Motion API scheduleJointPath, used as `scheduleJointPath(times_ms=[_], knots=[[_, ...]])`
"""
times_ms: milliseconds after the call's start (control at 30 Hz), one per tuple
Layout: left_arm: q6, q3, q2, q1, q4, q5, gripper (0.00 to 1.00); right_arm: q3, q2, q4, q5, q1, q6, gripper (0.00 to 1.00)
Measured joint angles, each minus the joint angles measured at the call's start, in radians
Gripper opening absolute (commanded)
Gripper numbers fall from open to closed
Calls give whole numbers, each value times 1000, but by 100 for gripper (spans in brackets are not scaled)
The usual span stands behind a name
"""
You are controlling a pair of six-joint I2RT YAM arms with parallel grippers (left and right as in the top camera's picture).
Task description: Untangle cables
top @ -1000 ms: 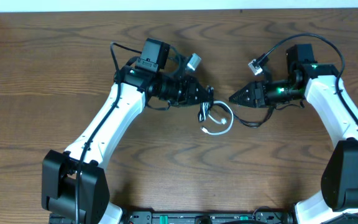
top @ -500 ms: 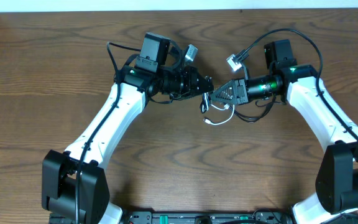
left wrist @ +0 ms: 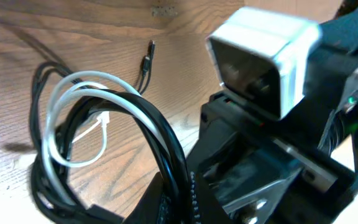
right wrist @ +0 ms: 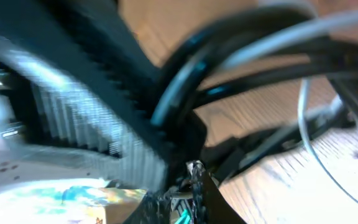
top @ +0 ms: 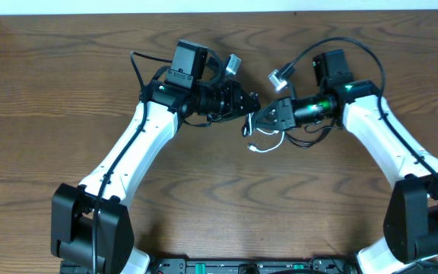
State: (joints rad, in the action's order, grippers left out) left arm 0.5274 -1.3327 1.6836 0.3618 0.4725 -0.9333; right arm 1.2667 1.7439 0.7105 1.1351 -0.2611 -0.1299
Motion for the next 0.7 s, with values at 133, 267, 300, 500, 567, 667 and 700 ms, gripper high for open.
scheduleJointPath(times_ms=[133,267,300,500,567,667,700], knots=[[6,0,0,-2,1,0,8,0,0,-1,-134,-39,-80,6],[31,0,0,-1,-3,-9,7,0,0,-24,-241,-47,-150,5],[39,0,0,-1,-6,-19,8,0,0,-40,-262,-47,-169,5],[100,0,0,-1,-10,-93,7,0,0,-170,-338,-50,-298,5],[134,0,0,-3,-14,-111,7,0,0,-201,-344,-57,-336,6],[221,0,0,-8,-63,-143,7,0,0,-221,-347,-69,-376,6],[230,0,0,-9,-66,-145,8,0,0,-222,-347,-70,-379,6]])
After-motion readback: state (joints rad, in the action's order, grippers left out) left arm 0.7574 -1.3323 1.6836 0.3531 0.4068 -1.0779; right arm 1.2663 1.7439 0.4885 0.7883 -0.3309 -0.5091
